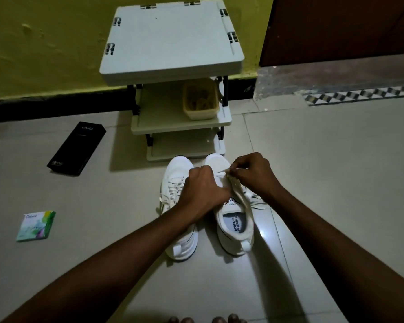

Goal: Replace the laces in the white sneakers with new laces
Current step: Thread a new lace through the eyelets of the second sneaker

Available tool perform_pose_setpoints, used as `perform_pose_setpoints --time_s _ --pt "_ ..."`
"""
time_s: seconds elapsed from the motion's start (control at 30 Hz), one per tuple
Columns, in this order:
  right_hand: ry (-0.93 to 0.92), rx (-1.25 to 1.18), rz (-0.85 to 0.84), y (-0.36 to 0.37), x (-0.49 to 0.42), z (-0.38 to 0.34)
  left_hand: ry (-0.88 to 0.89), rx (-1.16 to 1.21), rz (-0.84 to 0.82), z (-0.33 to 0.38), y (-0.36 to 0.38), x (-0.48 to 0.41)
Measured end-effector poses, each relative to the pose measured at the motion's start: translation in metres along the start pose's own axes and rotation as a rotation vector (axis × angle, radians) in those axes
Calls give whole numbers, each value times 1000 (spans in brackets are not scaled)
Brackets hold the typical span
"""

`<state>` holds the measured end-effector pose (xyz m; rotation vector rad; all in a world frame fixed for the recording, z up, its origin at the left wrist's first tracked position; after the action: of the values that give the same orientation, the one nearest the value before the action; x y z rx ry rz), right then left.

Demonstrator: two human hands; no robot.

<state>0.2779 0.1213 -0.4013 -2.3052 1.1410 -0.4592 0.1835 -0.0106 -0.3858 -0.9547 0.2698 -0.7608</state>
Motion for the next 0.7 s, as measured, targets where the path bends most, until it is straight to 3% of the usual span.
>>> perform_pose_setpoints --time_s 0.13,0.53,0.7 --pt "-16 119 -61 2 1 2 -111 16 -59 7 -3 -11" --pt "-207 467 -201 16 -11 -10 -172 81 28 -13 10 -16" --pt "-195 427 -210 18 -15 -16 -160 78 47 -16 13 -17"
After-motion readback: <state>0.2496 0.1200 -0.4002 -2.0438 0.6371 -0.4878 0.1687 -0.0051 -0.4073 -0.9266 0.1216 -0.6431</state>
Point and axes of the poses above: each hand's wrist, its own x-axis away from the middle knuckle, its own y-axis out of the palm, z = x × y, the point moved 1 cm from there along -x, towards the middle knuckle, and after that the axes turned 8 degrees about z, right-handed, at the moved point
